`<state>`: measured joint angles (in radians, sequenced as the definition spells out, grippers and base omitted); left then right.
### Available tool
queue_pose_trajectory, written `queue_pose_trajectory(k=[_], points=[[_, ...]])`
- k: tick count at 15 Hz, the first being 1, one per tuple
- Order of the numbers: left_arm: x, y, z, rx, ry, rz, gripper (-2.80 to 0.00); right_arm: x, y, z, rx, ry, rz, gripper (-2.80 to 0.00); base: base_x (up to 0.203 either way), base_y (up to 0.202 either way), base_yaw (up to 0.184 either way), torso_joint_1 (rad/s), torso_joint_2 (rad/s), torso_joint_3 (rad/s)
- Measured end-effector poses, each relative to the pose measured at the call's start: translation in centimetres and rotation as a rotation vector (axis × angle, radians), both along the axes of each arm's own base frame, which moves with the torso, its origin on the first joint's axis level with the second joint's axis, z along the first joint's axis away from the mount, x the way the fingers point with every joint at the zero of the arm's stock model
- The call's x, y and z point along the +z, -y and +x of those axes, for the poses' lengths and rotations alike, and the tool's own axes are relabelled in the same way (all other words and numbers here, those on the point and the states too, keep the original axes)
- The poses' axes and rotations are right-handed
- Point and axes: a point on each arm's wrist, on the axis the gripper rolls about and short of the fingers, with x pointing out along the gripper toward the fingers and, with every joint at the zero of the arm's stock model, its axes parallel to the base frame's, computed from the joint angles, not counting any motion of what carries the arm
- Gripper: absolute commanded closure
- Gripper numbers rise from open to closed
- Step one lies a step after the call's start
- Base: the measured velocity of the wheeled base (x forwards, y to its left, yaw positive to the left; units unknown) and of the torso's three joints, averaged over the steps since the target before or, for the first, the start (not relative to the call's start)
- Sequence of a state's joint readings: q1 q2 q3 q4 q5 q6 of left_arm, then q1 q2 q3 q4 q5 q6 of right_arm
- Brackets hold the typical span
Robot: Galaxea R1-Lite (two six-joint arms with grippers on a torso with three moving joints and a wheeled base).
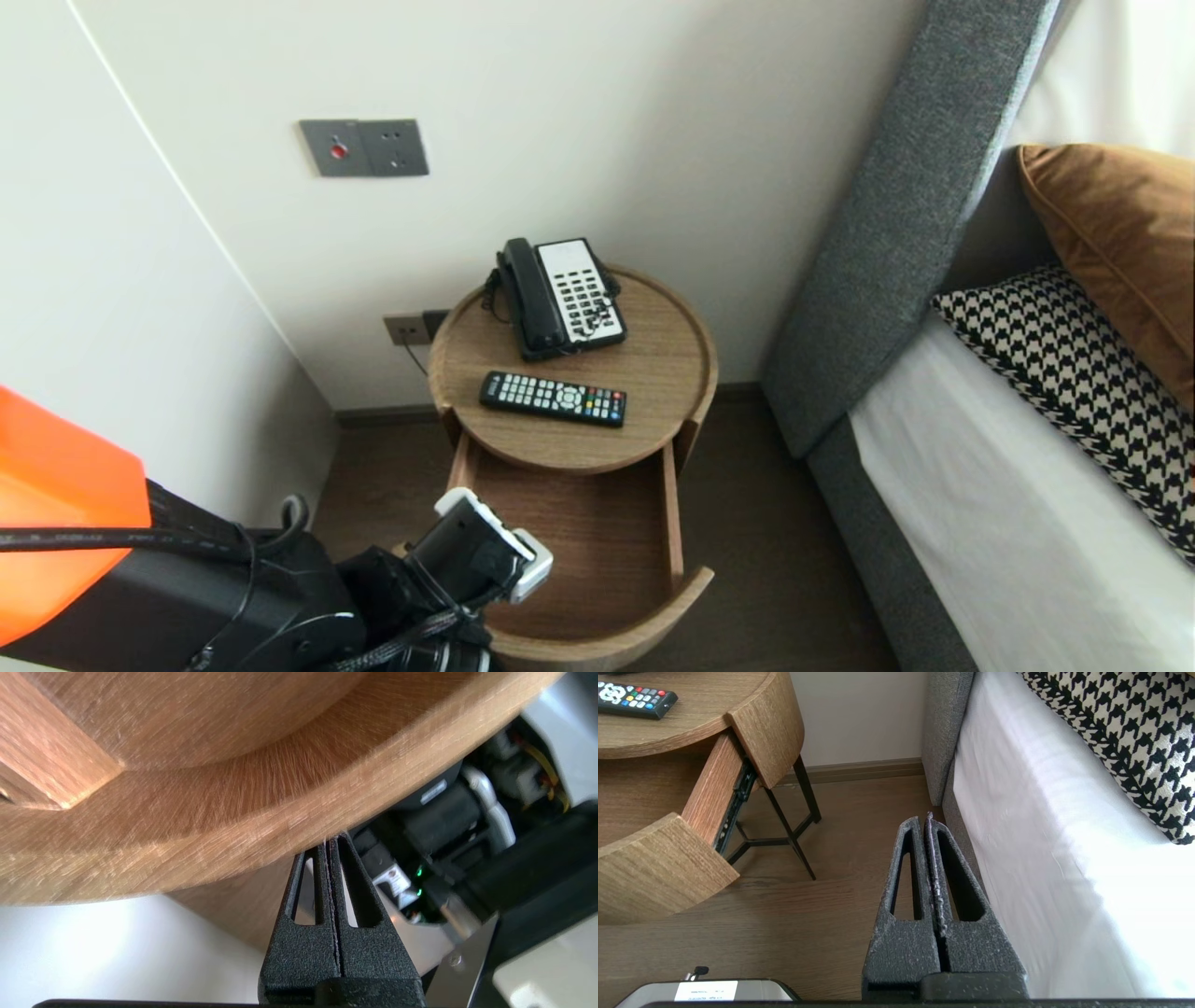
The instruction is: Close the nightstand drawer
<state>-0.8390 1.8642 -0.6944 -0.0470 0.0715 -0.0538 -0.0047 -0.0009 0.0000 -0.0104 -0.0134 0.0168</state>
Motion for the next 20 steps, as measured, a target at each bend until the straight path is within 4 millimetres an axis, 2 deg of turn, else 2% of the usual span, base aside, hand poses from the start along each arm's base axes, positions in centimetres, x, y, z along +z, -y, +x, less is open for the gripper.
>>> queue_pose_trajectory(k=[5, 10, 14, 20], points=[[0.3, 0.3, 2.1, 0.077, 0.064, -0.093, 0.00, 0.0, 0.0, 0.0, 0.000, 0.000, 0.000, 0.00, 0.000, 0.000, 0.000, 0.000, 0.00, 0.000], [0.6, -0.5, 4.6, 0.205, 0.078, -0.154, 0.00, 0.0, 0.0, 0.0, 0.000, 0.000, 0.000, 0.00, 0.000, 0.000, 0.000, 0.000, 0.00, 0.000], [0.7, -1.2, 7.2, 0.278, 0.090, -0.185, 0.00, 0.0, 0.0, 0.0, 0.000, 0.000, 0.000, 0.00, 0.000, 0.000, 0.000, 0.000, 0.00, 0.000], [0.7, -0.6, 10.9, 0.420, 0.096, -0.270, 0.00, 0.0, 0.0, 0.0, 0.000, 0.000, 0.000, 0.00, 0.000, 0.000, 0.000, 0.000, 0.00, 0.000]])
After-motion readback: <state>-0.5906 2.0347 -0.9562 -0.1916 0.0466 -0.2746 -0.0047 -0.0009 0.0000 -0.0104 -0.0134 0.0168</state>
